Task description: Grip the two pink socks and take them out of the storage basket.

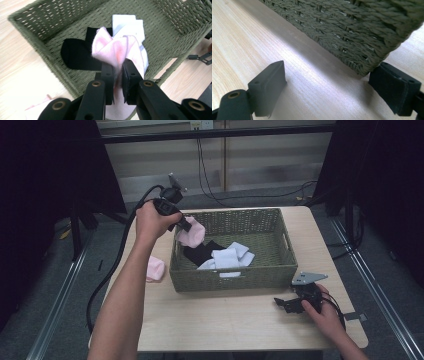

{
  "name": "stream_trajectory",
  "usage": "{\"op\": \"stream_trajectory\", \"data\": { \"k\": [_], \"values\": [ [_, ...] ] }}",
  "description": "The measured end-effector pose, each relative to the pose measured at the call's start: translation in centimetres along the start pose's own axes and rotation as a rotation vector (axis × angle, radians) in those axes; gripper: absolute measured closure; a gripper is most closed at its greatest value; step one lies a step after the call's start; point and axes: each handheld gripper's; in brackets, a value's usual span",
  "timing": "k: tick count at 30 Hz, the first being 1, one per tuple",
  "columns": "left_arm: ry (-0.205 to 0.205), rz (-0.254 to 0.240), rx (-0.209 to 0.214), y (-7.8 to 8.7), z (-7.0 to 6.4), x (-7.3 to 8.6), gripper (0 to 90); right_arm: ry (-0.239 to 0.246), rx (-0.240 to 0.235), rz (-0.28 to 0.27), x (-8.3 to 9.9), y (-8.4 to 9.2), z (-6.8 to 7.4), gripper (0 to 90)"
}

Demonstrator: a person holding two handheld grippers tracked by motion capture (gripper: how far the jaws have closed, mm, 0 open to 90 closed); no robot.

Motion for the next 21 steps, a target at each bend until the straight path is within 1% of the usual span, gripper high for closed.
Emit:
{"op": "stream_trajectory", "data": {
  "k": [2,3,4,5,6,7,8,12,13,16,18,21],
  "values": [
    [0.006,-0.002,-0.003,0.4,0.2,0.0,81.5,0.000,0.000,0.000,0.0,0.0,0.0,13.2],
    [0.010,-0.015,-0.010,0.5,0.2,0.1,81.5,0.000,0.000,0.000,0.0,0.0,0.0,13.2],
    [0.013,-0.015,-0.013,0.8,0.3,0.1,81.5,0.000,0.000,0.000,0.0,0.0,0.0,13.2],
    [0.012,-0.013,-0.010,0.9,0.4,0.1,81.5,0.000,0.000,0.000,0.0,0.0,0.0,13.2],
    [0.011,-0.010,-0.018,1.1,0.5,0.2,81.4,0.000,0.000,0.000,0.0,0.0,0.0,13.2],
    [0.018,-0.009,-0.019,1.2,0.5,0.2,81.5,0.000,0.000,0.000,0.0,0.0,0.0,13.2],
    [0.010,-0.003,-0.020,1.3,0.7,0.2,81.4,0.000,0.000,0.000,0.0,0.0,0.0,13.2],
    [0.017,-0.003,-0.045,1.8,0.9,0.5,81.4,0.000,0.000,0.000,0.0,0.0,0.0,13.2],
    [0.015,-0.001,-0.046,2.0,1.0,0.5,81.4,0.000,0.000,0.000,0.0,0.0,0.0,13.2],
    [0.031,-0.010,-0.051,2.3,1.5,1.0,81.4,0.000,0.000,0.000,0.0,0.0,0.0,13.2],
    [0.038,-0.011,-0.050,2.6,2.0,1.3,81.4,0.000,0.000,0.000,0.0,0.0,0.0,13.2],
    [0.050,-0.011,-0.060,3.0,2.7,1.9,81.5,0.000,0.000,0.000,0.0,0.0,0.0,13.2]
  ]
}}
Point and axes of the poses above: each handheld gripper's, and its own axes: y roughly backward along the jaws, x roughly out of its underside, z roughly to its left, and after that the axes turned 6 degrees about -z, right-handed
